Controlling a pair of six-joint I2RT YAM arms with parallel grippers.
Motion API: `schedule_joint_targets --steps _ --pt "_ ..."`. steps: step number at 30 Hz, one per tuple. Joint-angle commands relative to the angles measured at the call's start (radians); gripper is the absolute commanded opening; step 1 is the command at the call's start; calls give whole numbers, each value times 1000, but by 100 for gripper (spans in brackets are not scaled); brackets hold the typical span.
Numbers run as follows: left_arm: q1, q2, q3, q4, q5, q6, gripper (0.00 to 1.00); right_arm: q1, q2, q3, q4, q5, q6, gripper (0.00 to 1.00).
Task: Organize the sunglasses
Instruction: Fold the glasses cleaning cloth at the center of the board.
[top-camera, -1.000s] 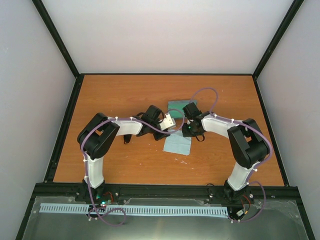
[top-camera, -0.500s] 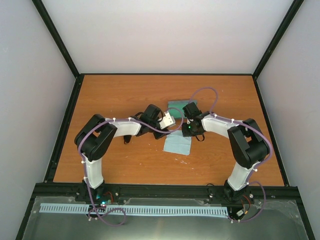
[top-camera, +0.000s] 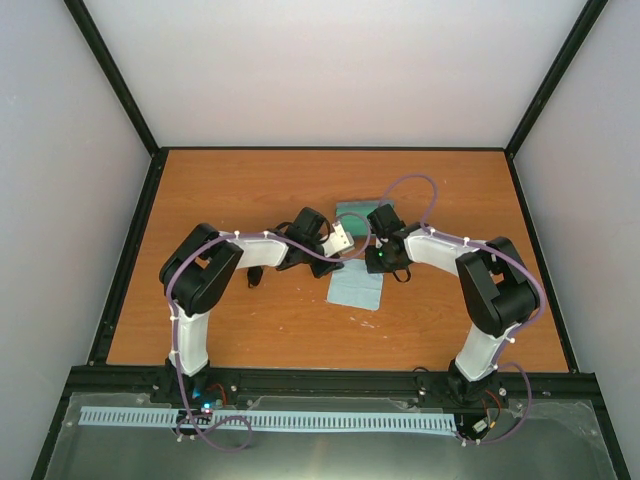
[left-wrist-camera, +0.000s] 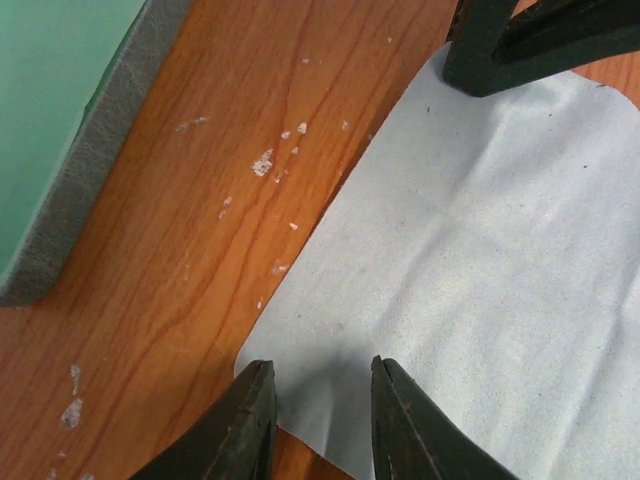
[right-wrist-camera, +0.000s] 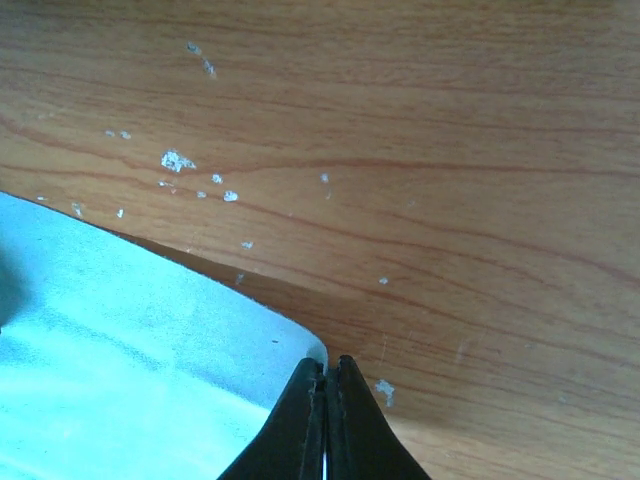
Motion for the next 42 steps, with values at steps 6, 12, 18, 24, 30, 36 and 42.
schedule_joint_targets --steps 6,12,18,24,30,36,42 --pt "6 32 6 -10 -13 14 22 -9 -23 -7 3 -11 -6 3" --pt "6 43 8 -10 -9 12 11 -9 -34 -10 6 -11 -10 3" --pt "6 -4 0 25 -43 17 7 -10 -54 -35 46 -31 -17 3" --pt "6 -61 3 59 -31 -7 6 -22 -97 -79 124 -114 -16 3" --pt "6 -82 -12 66 -10 -20 6 -28 -148 -99 143 -124 -26 3" --pt "6 -98 -52 85 -3 -24 6 -34 -173 -109 136 -152 -35 3" --pt "6 -131 -97 105 -2 -23 6 -34 -204 -143 135 -190 -36 3"
